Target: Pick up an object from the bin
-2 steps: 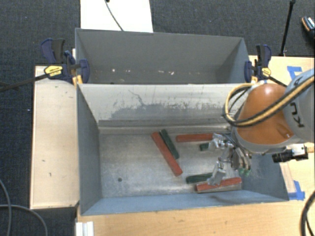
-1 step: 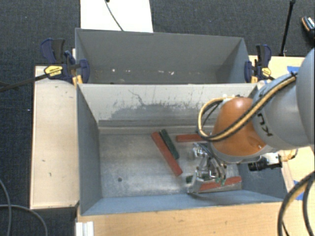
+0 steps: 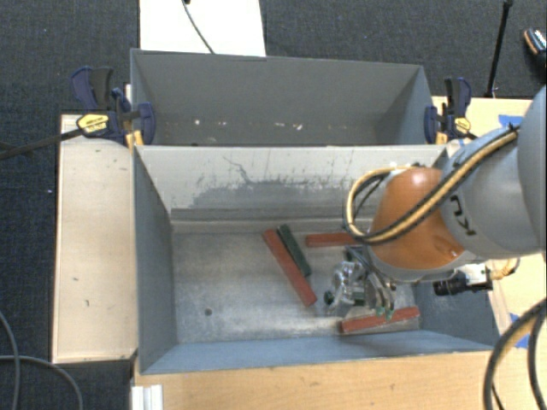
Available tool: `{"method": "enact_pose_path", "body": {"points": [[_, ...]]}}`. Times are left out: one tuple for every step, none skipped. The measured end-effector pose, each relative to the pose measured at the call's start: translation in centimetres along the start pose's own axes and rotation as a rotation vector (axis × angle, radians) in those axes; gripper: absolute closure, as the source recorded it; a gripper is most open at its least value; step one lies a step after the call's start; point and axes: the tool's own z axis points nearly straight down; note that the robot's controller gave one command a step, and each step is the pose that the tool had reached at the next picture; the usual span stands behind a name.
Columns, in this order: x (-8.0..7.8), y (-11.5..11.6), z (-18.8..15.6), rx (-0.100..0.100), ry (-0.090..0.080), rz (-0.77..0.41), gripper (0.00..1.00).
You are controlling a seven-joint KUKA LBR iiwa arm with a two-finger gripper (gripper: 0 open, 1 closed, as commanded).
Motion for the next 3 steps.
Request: {"method": "enact_pose_path", "body": {"points": [[-0.8, 1.5, -12.1, -0.002, -0.009, -0.047, 1.0], [-1.3, -1.5, -24.0, -0.001, -0.011, 0.007, 1.0], [-3.6, -3.7, -15.4, 0.002, 0.005, 0.112, 1.0]]}}
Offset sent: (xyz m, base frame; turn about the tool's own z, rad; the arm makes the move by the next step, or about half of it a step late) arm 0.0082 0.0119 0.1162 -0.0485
